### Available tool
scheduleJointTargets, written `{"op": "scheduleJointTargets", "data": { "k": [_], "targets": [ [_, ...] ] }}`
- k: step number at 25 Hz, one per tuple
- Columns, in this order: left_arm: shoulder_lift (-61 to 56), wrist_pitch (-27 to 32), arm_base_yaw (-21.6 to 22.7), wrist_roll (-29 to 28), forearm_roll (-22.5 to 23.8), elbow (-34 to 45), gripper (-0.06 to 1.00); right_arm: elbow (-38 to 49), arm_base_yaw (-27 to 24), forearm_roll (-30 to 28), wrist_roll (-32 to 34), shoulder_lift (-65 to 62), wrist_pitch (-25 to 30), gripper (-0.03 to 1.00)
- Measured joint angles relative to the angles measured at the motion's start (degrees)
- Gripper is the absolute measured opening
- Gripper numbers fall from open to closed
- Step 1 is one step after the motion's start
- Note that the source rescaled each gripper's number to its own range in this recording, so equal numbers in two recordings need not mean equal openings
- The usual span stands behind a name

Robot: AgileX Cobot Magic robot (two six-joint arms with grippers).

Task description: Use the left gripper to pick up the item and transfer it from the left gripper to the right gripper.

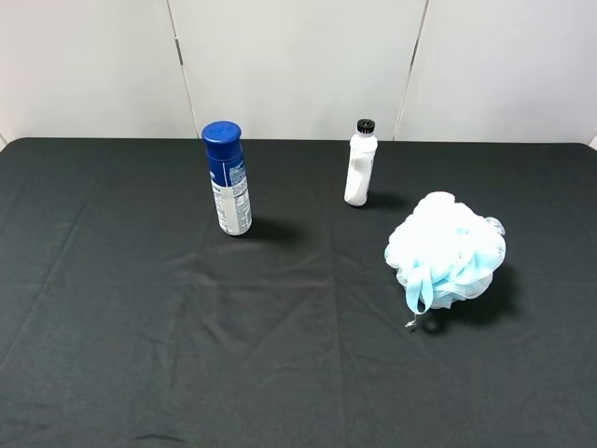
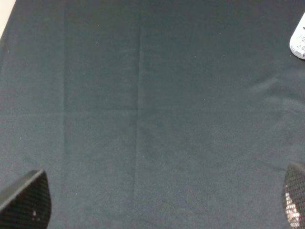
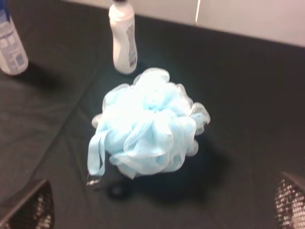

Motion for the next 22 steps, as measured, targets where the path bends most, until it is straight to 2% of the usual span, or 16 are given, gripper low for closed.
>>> {"op": "scheduleJointTargets", "data": {
  "k": [6, 22],
  "targets": [
    [0.0, 0.0, 0.0, 0.0, 0.0, 0.0, 0.95, 4.6, 0.0, -0.5, 0.0, -3.9, -1.5, 1.0],
    [0.0, 0.0, 0.0, 0.0, 0.0, 0.0, 0.95, 4.7, -0.6, -0.6, 0.0, -3.9, -1.8, 1.0]
  ]
}}
